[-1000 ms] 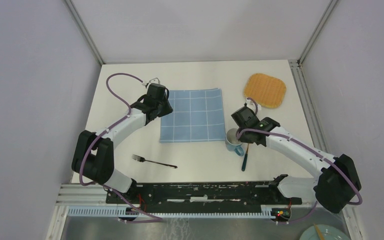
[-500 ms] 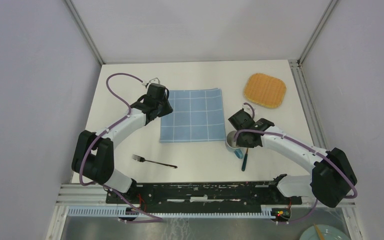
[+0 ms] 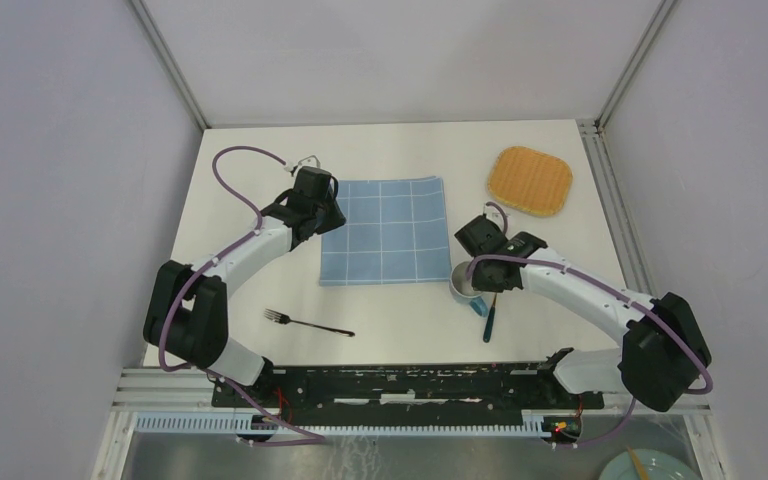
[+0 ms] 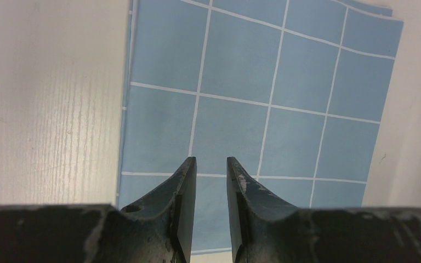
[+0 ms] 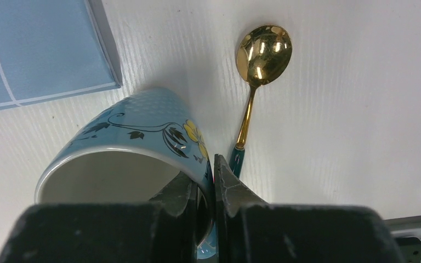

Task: Set the dinner table for one person
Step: Place the cup at the center of the board.

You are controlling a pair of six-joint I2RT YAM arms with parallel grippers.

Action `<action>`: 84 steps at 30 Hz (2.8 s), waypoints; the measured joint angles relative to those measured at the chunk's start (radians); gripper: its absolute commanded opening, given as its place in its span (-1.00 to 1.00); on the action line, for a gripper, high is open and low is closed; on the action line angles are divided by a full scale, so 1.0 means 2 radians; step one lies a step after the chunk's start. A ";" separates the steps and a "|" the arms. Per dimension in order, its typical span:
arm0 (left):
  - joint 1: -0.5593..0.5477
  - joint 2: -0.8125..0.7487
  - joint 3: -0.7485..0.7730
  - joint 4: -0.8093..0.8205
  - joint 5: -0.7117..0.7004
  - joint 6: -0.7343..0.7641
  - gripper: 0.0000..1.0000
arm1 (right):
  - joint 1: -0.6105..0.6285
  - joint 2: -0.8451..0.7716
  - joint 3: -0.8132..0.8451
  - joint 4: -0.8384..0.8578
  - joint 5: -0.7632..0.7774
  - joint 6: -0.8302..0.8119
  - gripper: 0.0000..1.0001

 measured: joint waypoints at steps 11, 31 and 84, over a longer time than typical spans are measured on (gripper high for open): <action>0.000 0.000 0.000 0.000 0.000 0.000 -0.33 | 0.000 -0.006 0.067 -0.062 -0.001 -0.001 -1.00; 0.000 -0.001 0.000 0.000 0.002 0.000 -0.33 | 0.000 -0.034 0.051 -0.122 -0.026 0.013 -1.00; 0.000 -0.007 0.000 -0.004 0.002 0.000 -0.32 | 0.000 0.003 0.014 -0.068 -0.058 0.011 -0.37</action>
